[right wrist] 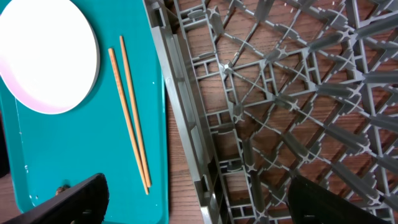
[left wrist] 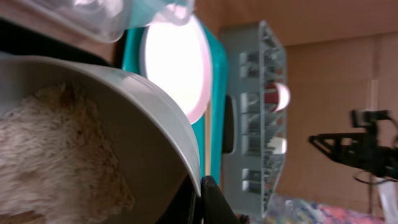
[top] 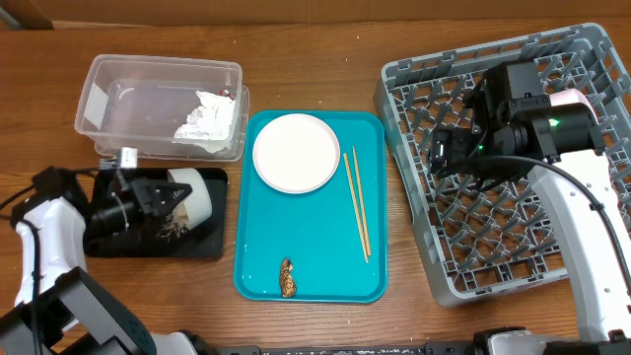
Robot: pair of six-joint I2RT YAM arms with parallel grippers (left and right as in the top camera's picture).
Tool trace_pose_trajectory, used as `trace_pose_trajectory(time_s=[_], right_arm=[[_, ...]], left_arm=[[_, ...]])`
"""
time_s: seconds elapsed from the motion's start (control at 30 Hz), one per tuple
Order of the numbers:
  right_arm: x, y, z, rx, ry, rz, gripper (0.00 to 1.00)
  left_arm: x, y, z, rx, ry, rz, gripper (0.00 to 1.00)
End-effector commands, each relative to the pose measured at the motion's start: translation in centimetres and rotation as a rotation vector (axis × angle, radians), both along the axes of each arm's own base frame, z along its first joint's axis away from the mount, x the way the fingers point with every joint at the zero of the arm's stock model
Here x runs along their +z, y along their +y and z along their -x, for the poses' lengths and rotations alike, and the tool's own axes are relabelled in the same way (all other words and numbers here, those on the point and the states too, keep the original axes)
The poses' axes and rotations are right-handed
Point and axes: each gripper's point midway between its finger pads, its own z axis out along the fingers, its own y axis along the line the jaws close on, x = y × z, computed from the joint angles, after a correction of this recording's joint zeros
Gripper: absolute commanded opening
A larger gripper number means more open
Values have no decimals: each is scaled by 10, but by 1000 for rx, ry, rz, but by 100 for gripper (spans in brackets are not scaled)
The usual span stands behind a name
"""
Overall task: Sort waste into correct bins and load items into the dishwasher
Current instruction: 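Tilt the bowl with the left gripper to pour rice onto the black tray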
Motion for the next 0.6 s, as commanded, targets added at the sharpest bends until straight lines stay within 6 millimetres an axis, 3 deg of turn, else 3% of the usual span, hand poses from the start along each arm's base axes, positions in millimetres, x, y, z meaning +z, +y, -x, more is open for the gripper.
trace_pose_trajectory(time_s=[0.0,0.37,0.57], right_arm=[[1,-2,-1,-8,-4,2,94],[1,-2,0,-7,-2,2,94],[1,-2,0,-7,-2,2,94]], left_arm=[[25,4,-3,21,-203,95,4],[31,38,0,136,-242,102,4],[30,45,2,160,-241,99,4]])
